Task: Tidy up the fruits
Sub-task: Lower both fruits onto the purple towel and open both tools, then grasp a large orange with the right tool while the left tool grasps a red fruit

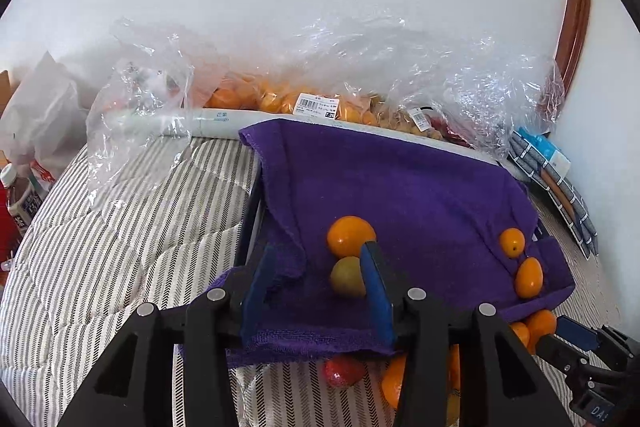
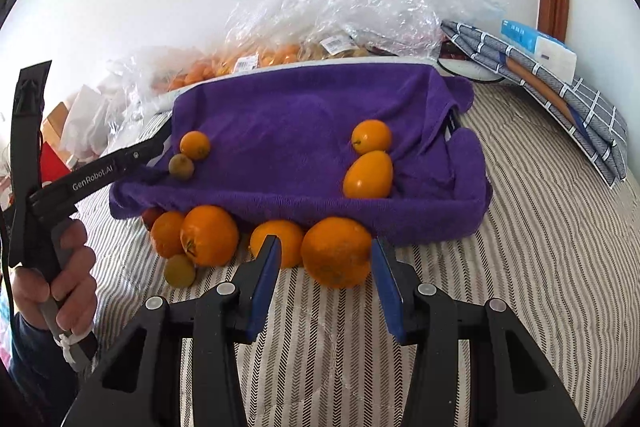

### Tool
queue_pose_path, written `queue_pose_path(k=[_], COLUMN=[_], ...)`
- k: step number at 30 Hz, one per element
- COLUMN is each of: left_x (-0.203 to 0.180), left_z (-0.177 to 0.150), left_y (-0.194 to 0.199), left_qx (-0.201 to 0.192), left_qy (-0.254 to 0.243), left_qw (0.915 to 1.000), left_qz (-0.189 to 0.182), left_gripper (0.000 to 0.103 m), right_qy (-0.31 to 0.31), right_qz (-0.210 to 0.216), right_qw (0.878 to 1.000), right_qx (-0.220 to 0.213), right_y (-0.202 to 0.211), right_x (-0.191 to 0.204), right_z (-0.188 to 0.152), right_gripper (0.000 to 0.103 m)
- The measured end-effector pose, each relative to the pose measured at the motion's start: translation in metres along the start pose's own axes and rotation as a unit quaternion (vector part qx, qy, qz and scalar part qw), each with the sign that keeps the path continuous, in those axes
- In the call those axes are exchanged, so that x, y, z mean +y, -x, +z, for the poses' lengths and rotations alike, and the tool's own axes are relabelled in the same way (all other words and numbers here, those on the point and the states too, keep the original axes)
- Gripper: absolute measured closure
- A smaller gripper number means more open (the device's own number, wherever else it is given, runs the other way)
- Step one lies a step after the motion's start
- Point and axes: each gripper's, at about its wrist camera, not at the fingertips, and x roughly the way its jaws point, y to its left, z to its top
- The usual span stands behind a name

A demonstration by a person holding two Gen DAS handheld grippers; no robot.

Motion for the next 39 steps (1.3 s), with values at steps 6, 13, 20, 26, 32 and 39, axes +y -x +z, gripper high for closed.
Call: queue_pose_path(k=[6,13,20,26,32,39], left_x=[0.002,-0.001,-0.002,-0.001,-0.001,-0.003], left_z=[0.002,0.001,0.001,0.001,0.001,-0.003], left_y=[0.004,0.008,0.01,0.011,0.014,0.021], left_qx=[-0.003,-0.008,-0.011,-0.013,-0.015,-0.013], left_qy=[0.007,0.001,0.0,0.005,0.007,0.003], left_qw=[0.9999,0.9999,0.9998,0.9998,0.9997,0.9995], left_qz=[-0.007,-0.014,-0.014,-0.015,-0.018,-0.028], left_gripper=[0.06,0.06,0.06,0.06,0.06,0.06], right_qy=[-0.011,-0.017,-0.017,-0.014,-0.013,-0.024], right_qz=[-0.002,0.003,0.0,-0.004,-0.006,-0.001], right_qw=[1.0,0.999,1.0,1.0,1.0,0.999], right_qx=[0.012,0.027,0.022,0.026,0.027,0.025], right_y=[-0.009,-0.019,-0.014,-0.01,-0.017,-0.017], right_x=[-0.007,-0.01,-0.01,-0.014,-0.014,-0.017], right_z=[-0.002,-0.001,-0.003,-0.005,-0.005,-0.004], right_gripper=[0.056,0.059,0.061,0.061,0.061,0.062])
